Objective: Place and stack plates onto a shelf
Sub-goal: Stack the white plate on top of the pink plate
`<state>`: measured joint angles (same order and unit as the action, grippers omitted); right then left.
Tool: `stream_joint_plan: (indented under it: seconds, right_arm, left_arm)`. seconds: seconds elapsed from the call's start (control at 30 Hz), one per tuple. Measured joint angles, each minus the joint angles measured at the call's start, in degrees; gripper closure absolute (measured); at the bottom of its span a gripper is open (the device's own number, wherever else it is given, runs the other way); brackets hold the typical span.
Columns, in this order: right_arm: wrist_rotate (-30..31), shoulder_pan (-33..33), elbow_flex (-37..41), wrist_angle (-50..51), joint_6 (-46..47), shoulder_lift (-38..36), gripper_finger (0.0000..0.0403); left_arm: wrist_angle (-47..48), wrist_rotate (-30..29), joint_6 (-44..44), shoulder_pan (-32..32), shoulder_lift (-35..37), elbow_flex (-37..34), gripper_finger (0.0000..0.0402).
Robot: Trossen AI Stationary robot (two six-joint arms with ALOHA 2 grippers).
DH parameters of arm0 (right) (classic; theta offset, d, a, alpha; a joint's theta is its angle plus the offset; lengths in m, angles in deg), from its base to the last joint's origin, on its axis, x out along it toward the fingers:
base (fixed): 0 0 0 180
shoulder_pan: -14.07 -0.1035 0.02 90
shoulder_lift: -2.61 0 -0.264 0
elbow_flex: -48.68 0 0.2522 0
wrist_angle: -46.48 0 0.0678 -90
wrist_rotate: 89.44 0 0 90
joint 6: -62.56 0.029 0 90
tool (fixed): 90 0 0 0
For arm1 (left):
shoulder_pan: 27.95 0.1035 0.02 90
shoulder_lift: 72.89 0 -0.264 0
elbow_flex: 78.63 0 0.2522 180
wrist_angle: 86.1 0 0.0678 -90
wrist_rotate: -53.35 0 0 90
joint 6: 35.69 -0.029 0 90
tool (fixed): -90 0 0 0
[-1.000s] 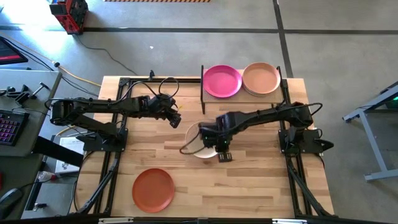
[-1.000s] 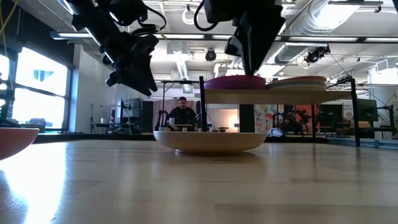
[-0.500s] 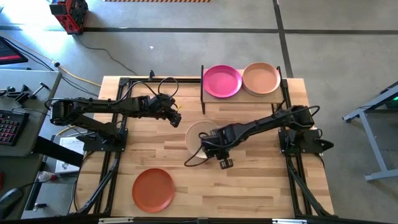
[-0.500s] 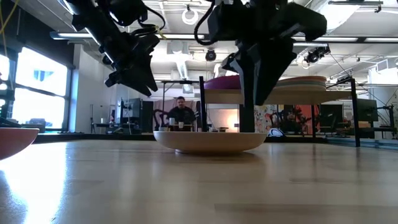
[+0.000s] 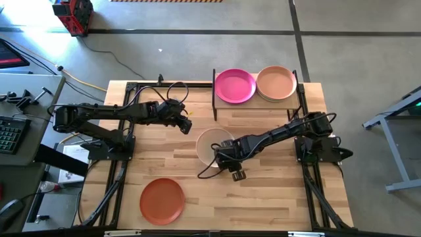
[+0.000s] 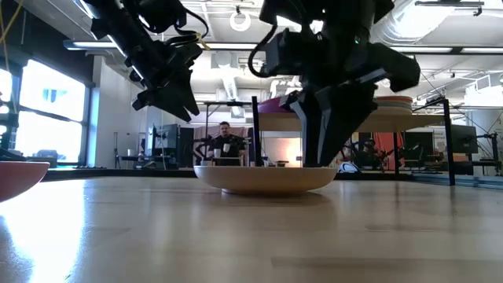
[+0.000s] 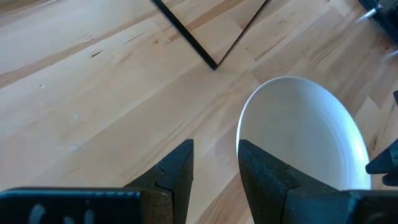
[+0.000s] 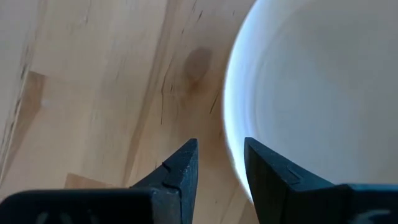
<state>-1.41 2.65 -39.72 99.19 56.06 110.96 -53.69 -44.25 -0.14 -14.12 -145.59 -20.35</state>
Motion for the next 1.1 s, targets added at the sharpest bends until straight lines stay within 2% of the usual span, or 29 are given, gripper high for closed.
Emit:
stream_joint_plan:
  seconds: [0.4, 0.8, 0.9, 1.1]
  right_arm:
    - [1.55, 0.28, 4.29, -4.31, 0.0, 0.0, 0.0295]
    - [2.71, 0.28, 4.71, -5.37, 0.3, 1.49, 0.0298]
    - [2.6, 0.28, 4.66, -5.33, 1.55, 1.49, 0.0319]
    - [3.08, 0.22, 4.48, -5.55, 2.43, 1.36, 0.0391]
  left_arm:
    - [0.0, -0.02, -0.09, 0.0, 0.0, 0.0, 0.0284]
    - [0.19, -0.04, -0.17, 0.01, 0.0, 0.0, 0.0284]
    - [0.34, -0.04, -0.2, 0.0, 0.0, 0.0, 0.0284]
    - [0.48, -0.05, -0.2, 0.01, 0.0, 0.0, 0.0284]
